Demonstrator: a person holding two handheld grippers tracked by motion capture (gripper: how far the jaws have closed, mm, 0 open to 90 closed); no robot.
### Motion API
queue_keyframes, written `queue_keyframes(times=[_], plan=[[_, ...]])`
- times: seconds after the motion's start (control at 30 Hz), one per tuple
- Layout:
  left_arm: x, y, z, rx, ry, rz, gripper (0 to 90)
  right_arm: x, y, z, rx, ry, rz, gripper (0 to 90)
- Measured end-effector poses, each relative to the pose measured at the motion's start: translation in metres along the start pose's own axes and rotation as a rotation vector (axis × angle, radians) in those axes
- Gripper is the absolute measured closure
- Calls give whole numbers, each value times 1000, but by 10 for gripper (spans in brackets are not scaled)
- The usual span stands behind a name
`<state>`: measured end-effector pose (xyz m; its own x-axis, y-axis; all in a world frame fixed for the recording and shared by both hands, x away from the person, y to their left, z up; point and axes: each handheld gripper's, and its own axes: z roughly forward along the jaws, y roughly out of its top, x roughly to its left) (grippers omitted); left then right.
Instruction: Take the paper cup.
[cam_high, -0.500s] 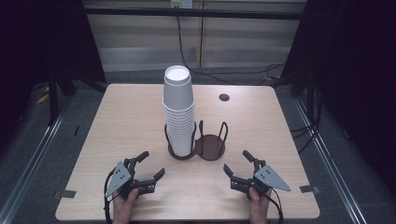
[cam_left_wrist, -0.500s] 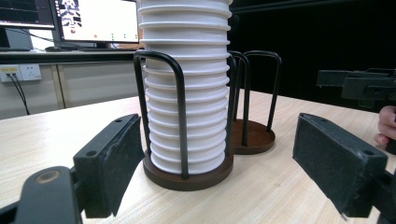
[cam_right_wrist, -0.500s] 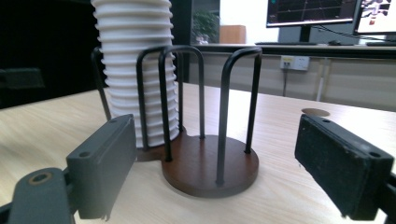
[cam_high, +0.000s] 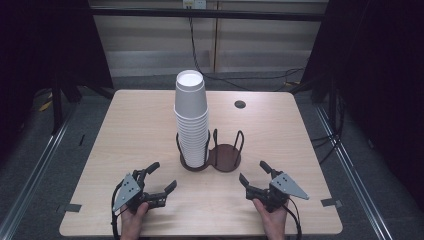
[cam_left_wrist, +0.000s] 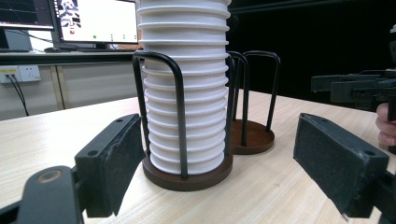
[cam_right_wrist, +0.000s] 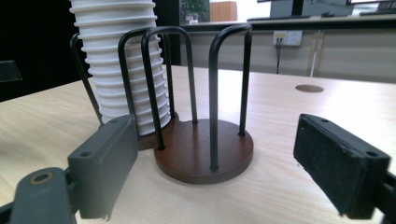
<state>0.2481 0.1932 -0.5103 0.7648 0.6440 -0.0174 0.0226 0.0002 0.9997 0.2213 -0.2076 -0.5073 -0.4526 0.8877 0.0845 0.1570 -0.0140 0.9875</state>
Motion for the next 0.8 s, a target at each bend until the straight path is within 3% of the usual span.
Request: queue_keyframes(times=[0.13, 0.2, 0.33, 0.53, 0.8], plan=[[0, 0, 0, 0, 0, 0, 158, 1, 3, 1, 31, 12, -8, 133], [0, 0, 0, 0, 0, 0, 158, 3, 7, -1, 1, 29, -31, 176], [0, 0, 0, 0, 0, 0, 158, 4, 14, -3, 8, 68, -23, 197], [0, 0, 0, 0, 0, 0, 158, 5, 20, -3, 5, 81, -4, 198], [0, 0, 0, 0, 0, -2, 158, 10, 30, 0, 17, 171, 0, 214]])
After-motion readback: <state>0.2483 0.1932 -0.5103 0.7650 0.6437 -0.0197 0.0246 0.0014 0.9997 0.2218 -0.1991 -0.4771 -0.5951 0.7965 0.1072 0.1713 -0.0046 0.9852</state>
